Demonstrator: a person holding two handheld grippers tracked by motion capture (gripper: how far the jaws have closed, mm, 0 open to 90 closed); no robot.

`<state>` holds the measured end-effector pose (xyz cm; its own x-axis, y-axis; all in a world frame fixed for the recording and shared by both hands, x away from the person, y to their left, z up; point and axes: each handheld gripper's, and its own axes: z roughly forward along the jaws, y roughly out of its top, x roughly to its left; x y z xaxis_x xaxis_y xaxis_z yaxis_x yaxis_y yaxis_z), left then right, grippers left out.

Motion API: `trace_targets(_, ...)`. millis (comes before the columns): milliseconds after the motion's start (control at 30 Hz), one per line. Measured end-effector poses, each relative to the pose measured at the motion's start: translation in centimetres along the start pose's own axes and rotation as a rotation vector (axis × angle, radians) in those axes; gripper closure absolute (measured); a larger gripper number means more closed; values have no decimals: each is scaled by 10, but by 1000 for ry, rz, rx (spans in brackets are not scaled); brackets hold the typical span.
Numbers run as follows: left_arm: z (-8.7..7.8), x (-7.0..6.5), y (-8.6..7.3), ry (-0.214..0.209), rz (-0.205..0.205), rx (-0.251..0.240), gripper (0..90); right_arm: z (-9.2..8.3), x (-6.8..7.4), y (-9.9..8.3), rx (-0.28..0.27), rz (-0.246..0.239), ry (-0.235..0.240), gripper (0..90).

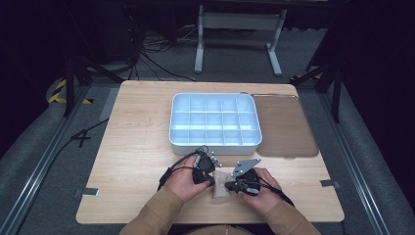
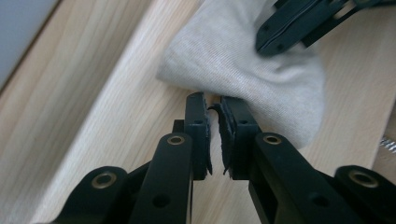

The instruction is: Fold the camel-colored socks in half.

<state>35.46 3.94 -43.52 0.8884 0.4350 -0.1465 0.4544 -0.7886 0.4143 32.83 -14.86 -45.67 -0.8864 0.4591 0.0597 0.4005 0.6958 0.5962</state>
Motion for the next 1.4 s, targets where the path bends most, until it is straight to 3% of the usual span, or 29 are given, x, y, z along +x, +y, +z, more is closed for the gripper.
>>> trace_targets(200, -2, -9, 7, 4, 57, -24, 822, 0, 1, -1, -6, -1, -3, 897)
trace_targets(500, 1, -16, 13, -3, 106, -37, 818, 0, 1, -1, -9, 2, 1, 896)
trace_targets(733, 3, -15, 11, -11, 83, -54, 806, 0, 0, -2, -11, -9, 1, 891)
trace_targets(867, 2, -13, 10, -17, 73, -51, 792, -3, 1, -2, -17, -9, 3, 823)
trace_targets(1033, 2, -9, 9, -27, 69, -54, 778, -26, -12, -4, -46, 29, 14, 798)
trace_targets(1100, 2, -9, 9, -32, 64, -59, 773, -37, -20, -9, -2, 69, -11, 783)
trace_targets(1200, 2, -9, 10, -41, 62, -58, 763, -39, -28, -18, 89, 103, -67, 812)
trace_targets(1300, 2, -10, 11, -42, 66, -58, 763, -34, -27, -20, 123, 111, -56, 821)
trace_targets(1400, 2, -12, 12, -44, 64, -65, 759, -24, -20, -19, 142, 88, -51, 826)
